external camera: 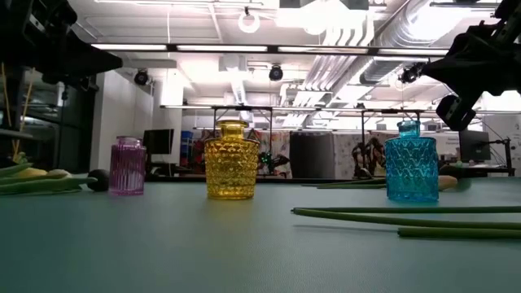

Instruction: Sort flowers into vase by color

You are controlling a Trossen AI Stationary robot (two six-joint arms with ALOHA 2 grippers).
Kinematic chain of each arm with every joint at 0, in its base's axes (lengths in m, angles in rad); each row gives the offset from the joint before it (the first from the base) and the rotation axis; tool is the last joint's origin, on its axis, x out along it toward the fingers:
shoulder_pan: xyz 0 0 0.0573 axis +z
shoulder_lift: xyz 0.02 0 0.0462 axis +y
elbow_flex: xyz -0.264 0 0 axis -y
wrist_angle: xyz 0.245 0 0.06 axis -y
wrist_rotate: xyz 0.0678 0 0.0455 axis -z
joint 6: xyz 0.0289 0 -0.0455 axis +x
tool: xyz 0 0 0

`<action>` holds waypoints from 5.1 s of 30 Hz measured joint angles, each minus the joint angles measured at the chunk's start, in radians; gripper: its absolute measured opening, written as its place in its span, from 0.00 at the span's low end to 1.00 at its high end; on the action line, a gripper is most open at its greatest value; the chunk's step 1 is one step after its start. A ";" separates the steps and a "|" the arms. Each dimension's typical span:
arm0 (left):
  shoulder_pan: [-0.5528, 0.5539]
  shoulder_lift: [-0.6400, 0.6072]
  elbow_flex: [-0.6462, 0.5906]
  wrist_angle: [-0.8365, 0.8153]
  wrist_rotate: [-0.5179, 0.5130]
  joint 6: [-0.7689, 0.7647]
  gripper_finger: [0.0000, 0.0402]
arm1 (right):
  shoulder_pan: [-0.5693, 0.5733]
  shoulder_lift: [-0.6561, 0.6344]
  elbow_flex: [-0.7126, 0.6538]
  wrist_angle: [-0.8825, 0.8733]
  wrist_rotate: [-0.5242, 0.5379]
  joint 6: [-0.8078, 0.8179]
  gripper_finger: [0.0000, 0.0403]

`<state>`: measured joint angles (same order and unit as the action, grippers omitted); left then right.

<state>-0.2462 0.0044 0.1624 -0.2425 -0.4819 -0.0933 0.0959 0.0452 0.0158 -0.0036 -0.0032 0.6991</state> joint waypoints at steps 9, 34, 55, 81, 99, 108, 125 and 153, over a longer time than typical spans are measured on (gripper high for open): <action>0.000 0.000 0.000 0.000 0.000 0.000 0.00 | 0.000 0.000 0.000 0.000 0.000 0.000 0.00; -0.003 0.000 0.000 0.311 0.041 -0.397 0.00 | 0.000 0.000 0.000 0.000 0.000 0.000 0.00; -0.003 0.978 0.818 -0.952 0.173 -1.019 0.46 | 0.000 0.000 0.000 0.000 0.000 0.000 0.00; 0.105 1.366 0.620 -0.792 0.453 -1.051 0.47 | 0.000 0.000 0.000 0.000 0.000 0.000 0.00; 0.115 1.331 0.440 -0.605 0.430 -1.100 0.47 | 0.000 0.000 0.000 0.000 0.000 0.000 0.00; 0.096 1.354 0.440 -0.598 0.429 -1.102 0.34 | 0.000 0.000 0.000 0.000 0.000 0.000 0.00; 0.065 1.132 0.588 -0.624 0.236 -1.096 0.01 | 0.000 0.000 0.000 0.000 0.000 0.000 0.00; 0.034 0.962 0.750 -0.009 -0.342 -0.203 0.00 | 0.000 0.000 0.000 0.000 0.000 0.000 0.00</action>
<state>-0.2124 0.9668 0.9125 -0.2519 -0.8243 -0.2965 0.0961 0.0456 0.0162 -0.0036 -0.0034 0.6991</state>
